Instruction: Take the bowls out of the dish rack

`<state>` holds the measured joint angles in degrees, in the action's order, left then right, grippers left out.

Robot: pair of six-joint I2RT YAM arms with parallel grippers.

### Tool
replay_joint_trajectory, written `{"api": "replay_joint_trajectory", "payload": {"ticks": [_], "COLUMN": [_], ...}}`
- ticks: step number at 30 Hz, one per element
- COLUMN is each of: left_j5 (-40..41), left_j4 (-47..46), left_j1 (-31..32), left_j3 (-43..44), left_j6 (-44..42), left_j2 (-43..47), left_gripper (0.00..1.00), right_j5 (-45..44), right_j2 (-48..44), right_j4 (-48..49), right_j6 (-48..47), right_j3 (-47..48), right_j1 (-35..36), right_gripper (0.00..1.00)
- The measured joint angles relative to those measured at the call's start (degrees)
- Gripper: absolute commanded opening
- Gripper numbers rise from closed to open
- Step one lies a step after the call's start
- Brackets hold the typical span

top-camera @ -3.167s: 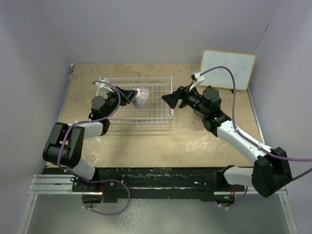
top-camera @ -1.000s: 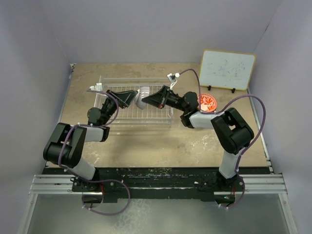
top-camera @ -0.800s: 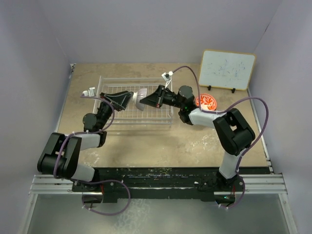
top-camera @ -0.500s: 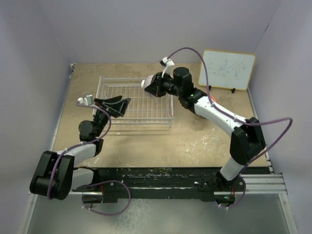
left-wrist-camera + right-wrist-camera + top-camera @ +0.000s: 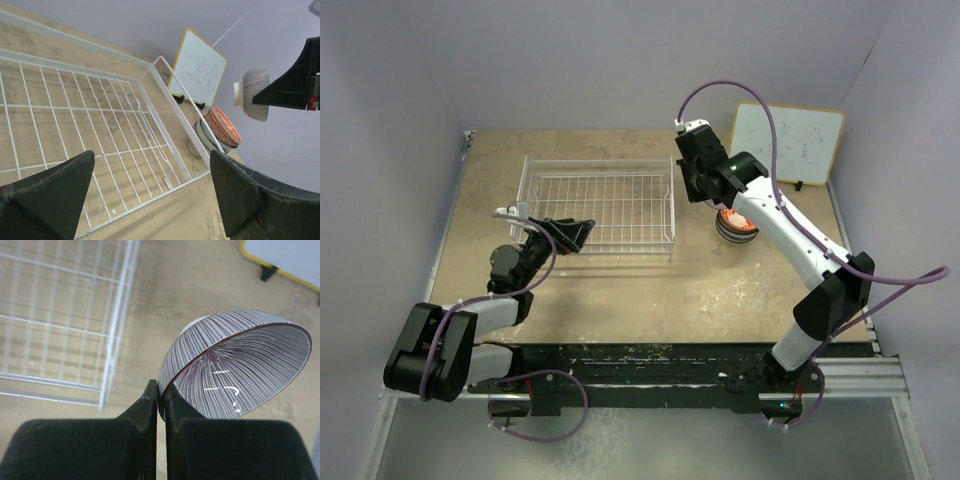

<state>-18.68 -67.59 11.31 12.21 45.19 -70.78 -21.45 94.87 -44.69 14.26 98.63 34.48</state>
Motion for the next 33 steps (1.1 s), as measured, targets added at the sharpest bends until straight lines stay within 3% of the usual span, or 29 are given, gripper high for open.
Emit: {"api": "replay_joint_trajectory", "payload": {"ticks": [6, 13, 23, 33], "left_j5": [-2.91, -4.74, -5.01, -5.18], "left_j4": [-4.83, -9.9, -9.81, -9.55], "left_j1": [0.09, 0.07, 0.07, 0.07], "left_j3": [0.2, 0.22, 0.22, 0.22], "left_j6": [1.03, 2.23, 2.12, 1.66], "left_j2": [-5.81, -8.81, -8.79, -8.7], "left_gripper": [0.99, 0.99, 0.99, 0.99], "right_j5": [-6.82, -8.46, -5.75, -1.27], "right_j2": [-0.92, -1.03, -2.71, -2.56], "right_j4": [-5.22, -5.81, -1.88, 0.9], "right_j6": [-2.82, -5.29, -9.03, -9.75], "right_j3": [-4.24, -6.97, -10.58, -12.76], "right_j1": [-0.04, -1.46, -11.06, -10.84], "right_gripper": [0.0, 0.0, 0.0, 0.0]}}
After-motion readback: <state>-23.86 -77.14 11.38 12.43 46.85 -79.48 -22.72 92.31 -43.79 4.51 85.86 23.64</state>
